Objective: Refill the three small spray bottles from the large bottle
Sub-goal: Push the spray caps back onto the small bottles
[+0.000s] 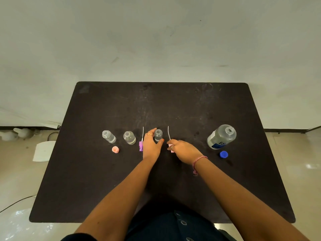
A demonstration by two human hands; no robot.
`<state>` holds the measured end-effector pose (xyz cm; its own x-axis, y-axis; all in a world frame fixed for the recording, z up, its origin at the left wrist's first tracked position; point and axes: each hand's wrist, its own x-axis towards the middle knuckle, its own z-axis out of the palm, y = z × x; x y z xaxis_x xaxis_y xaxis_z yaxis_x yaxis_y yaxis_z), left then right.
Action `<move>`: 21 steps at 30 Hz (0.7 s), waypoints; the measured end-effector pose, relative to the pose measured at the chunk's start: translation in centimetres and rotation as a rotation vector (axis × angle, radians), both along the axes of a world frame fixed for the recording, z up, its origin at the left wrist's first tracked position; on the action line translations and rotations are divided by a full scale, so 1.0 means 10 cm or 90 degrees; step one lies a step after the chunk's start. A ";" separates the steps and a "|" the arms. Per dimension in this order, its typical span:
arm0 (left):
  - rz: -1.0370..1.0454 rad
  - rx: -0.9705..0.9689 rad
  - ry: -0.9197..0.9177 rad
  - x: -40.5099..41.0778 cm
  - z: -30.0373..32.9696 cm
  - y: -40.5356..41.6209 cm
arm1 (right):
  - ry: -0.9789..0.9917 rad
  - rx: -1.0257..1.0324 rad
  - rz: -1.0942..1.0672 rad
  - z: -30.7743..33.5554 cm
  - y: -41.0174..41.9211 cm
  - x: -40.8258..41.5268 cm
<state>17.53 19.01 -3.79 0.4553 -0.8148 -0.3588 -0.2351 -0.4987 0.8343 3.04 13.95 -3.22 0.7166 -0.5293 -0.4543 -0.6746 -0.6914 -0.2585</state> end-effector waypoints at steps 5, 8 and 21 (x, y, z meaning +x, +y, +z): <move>0.011 0.002 0.000 0.01 -0.02 -0.03 | -0.042 0.008 -0.037 0.03 -0.02 -0.02; 0.013 -0.001 0.007 0.01 -0.04 -0.02 | -0.097 -0.038 -0.021 0.09 -0.04 -0.07; 0.031 -0.139 0.020 -0.12 0.41 0.12 | -0.445 -0.151 -0.176 0.75 -0.27 -0.33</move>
